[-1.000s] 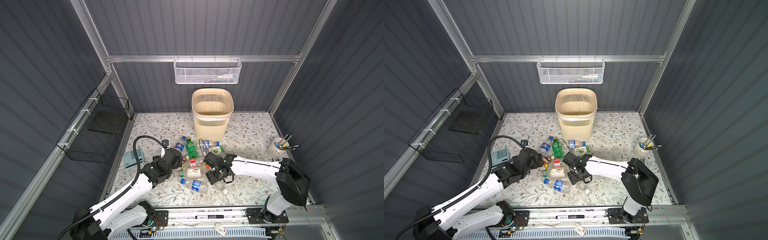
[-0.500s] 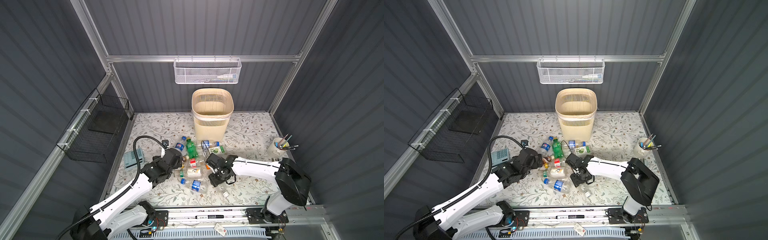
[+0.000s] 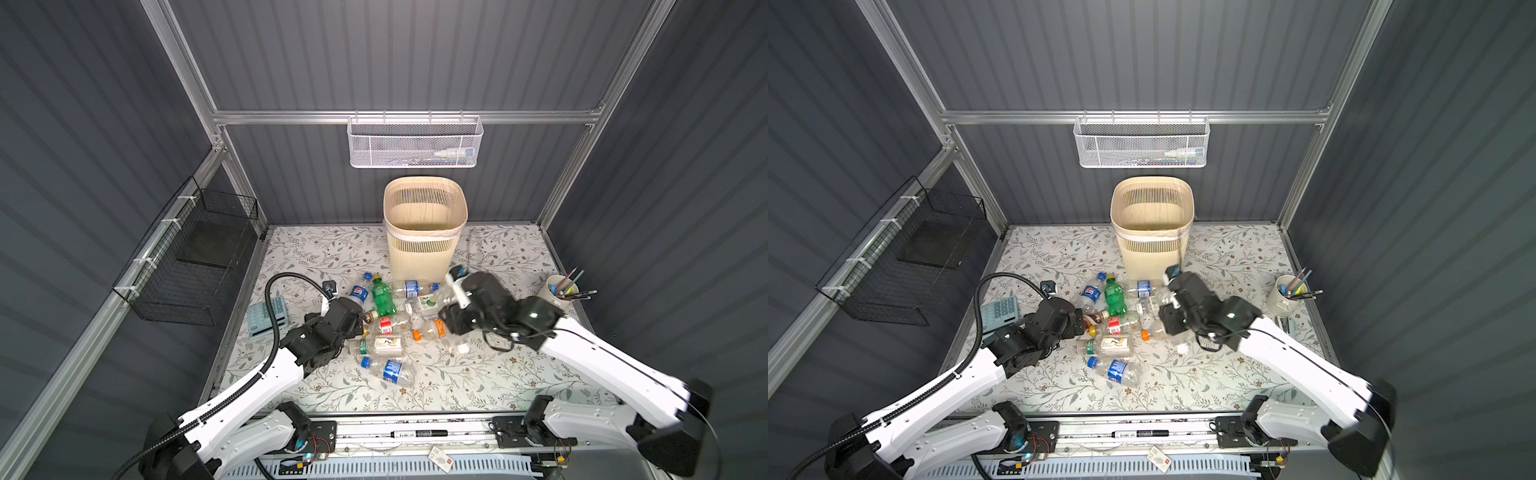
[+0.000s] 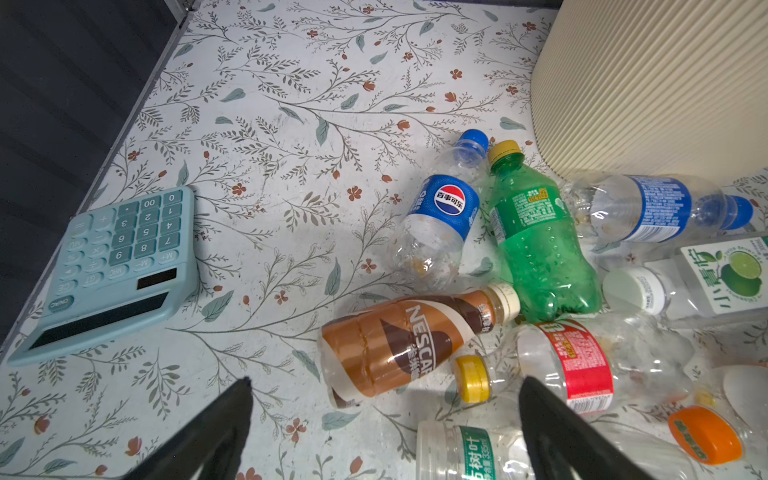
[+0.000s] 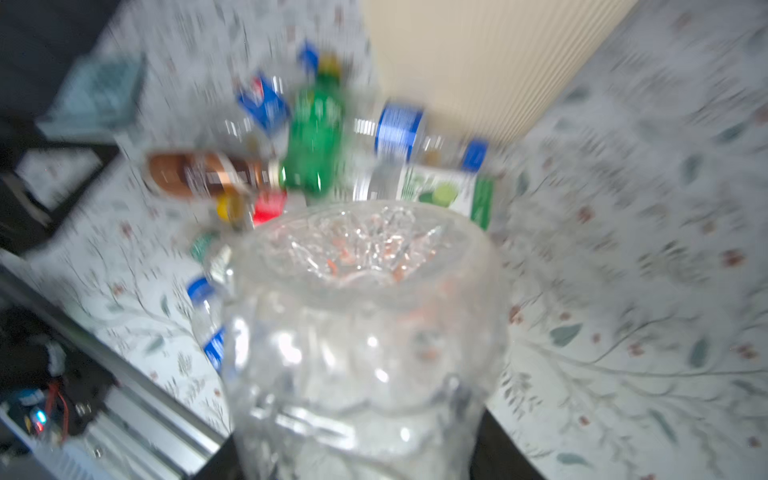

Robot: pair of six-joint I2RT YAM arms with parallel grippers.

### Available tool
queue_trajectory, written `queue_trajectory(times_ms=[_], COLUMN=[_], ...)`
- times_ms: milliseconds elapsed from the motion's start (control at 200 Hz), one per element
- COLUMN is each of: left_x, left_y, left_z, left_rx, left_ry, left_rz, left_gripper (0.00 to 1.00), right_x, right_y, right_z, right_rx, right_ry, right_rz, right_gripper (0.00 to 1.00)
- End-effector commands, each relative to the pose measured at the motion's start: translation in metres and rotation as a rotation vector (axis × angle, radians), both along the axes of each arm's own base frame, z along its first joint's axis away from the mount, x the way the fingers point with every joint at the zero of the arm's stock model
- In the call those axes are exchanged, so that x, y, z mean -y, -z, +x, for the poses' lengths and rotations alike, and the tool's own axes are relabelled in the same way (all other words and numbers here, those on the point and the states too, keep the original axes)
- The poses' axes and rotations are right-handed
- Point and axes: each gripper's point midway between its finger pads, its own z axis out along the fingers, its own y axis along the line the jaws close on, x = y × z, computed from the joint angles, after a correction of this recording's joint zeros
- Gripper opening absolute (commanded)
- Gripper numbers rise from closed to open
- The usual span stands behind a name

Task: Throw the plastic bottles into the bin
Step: 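Lift the crushed clear bottle over the bin and open the right gripper, then withdraw the right gripper aside while the left gripper reaches into the pile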

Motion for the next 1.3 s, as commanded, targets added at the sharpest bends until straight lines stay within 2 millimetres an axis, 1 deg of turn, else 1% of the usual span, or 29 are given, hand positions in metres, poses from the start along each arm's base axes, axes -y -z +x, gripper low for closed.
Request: queue_trajectory(times_ms=[0,60,125,210,275,280,305,350,395,430,460,505,515,560,590,620,651,686,761,801,821,831,876,971,1081,1146,1181,1196,1296], left_x=[0.0,0.003,0.005,0.009,0.011,0.011,0.012,0.014,0.015,0.016,0.016,0.017,0.017,0.018,0.019,0.02,0.02,0.022,0.027,0.032,0.036,0.038,0.046,0.071,0.101,0.115,0.121,0.124,0.138], left_y=[0.0,0.0,0.0,-0.001,-0.001,-0.002,-0.002,-0.002,-0.001,-0.001,-0.001,-0.002,-0.003,-0.005,-0.008,-0.01,-0.012,-0.013,-0.018,-0.021,-0.023,-0.023,-0.026,-0.03,-0.031,-0.025,-0.019,-0.016,0.003], left_z=[-0.001,-0.001,0.0,0.001,0.001,0.001,0.001,0.001,0.0,0.0,0.0,0.0,0.0,0.0,-0.001,-0.001,-0.002,-0.003,-0.006,-0.007,-0.009,-0.01,-0.013,-0.023,-0.039,-0.049,-0.056,-0.058,-0.081], left_rx=[0.01,0.008,0.004,0.006,0.006,0.007,0.005,0.004,0.001,-0.001,-0.002,-0.002,-0.001,0.0,0.001,0.002,0.003,0.004,0.018,0.026,0.029,0.03,0.038,0.05,0.067,0.052,0.031,0.022,-0.055], left_ry=[-0.009,-0.002,0.004,0.014,0.018,0.019,0.021,0.026,0.029,0.034,0.036,0.044,0.047,0.06,0.068,0.078,0.088,0.106,0.149,0.181,0.205,0.217,0.265,0.41,0.597,0.707,0.776,0.803,1.011], left_rz=[-0.028,-0.035,-0.043,-0.057,-0.069,-0.071,-0.074,-0.082,-0.087,-0.089,-0.087,-0.085,-0.083,-0.077,-0.071,-0.062,-0.052,-0.036,0.009,0.039,0.055,0.066,0.113,0.239,0.401,0.481,0.521,0.537,0.639], left_gripper=[1.0,1.0,1.0,1.0,1.0,1.0,1.0,1.0,1.0,1.0,1.0,1.0,1.0,1.0,1.0,1.0,1.0,1.0,1.0,1.0,1.0,1.0,1.0,1.0,1.0,1.0,1.0,1.0,1.0], right_x=[0.057,0.074,0.084,0.081,0.073,0.073,0.061,0.047,0.026,0.004,-0.017,-0.036,-0.038,-0.038,-0.03,-0.022,-0.014,-0.008,0.005,0.013,0.015,0.018,0.027,0.047,0.074,0.092,0.102,0.107,0.13], right_y=[-0.112,-0.163,-0.21,-0.248,-0.262,-0.262,-0.254,-0.25,-0.234,-0.215,-0.191,-0.163,-0.151,-0.136,-0.134,-0.132,-0.141,-0.152,-0.173,-0.185,-0.18,-0.187,-0.183,-0.159,-0.107,-0.074,-0.049,-0.054,-0.005], right_z=[0.013,0.016,0.021,0.038,0.061,0.061,0.085,0.107,0.135,0.156,0.173,0.191,0.195,0.207,0.214,0.218,0.218,0.215,0.203,0.19,0.188,0.182,0.171,0.15,0.127,0.114,0.109,0.101,0.077], right_rx=[0.358,0.52,0.659,0.761,0.777,0.777,0.739,0.688,0.587,0.487,0.377,0.243,0.201,0.126,0.111,0.106,0.129,0.164,0.259,0.317,0.324,0.344,0.361,0.334,0.265,0.203,0.155,0.174,0.109], right_ry=[0.172,0.226,0.27,0.278,0.264,0.264,0.242,0.203,0.139,0.072,0.008,-0.041,-0.042,-0.019,0.029,0.074,0.108,0.129,0.164,0.176,0.182,0.185,0.207,0.255,0.318,0.362,0.39,0.4,0.467], right_rz=[0.059,0.103,0.152,0.214,0.263,0.263,0.274,0.305,0.334,0.327,0.299,0.249,0.23,0.181,0.151,0.131,0.131,0.136,0.167,0.198,0.206,0.217,0.229,0.224,0.225,0.245,0.247,0.264,0.257], right_gripper=[0.5,0.5,0.51,0.51,0.51,0.51,0.52,0.53,0.54,0.57,0.61,0.63,0.64,0.69,0.73,0.83,0.94,0.98,0.99,0.99,0.99,0.99,0.99,0.99,0.99,0.99,0.99,0.99,0.99])
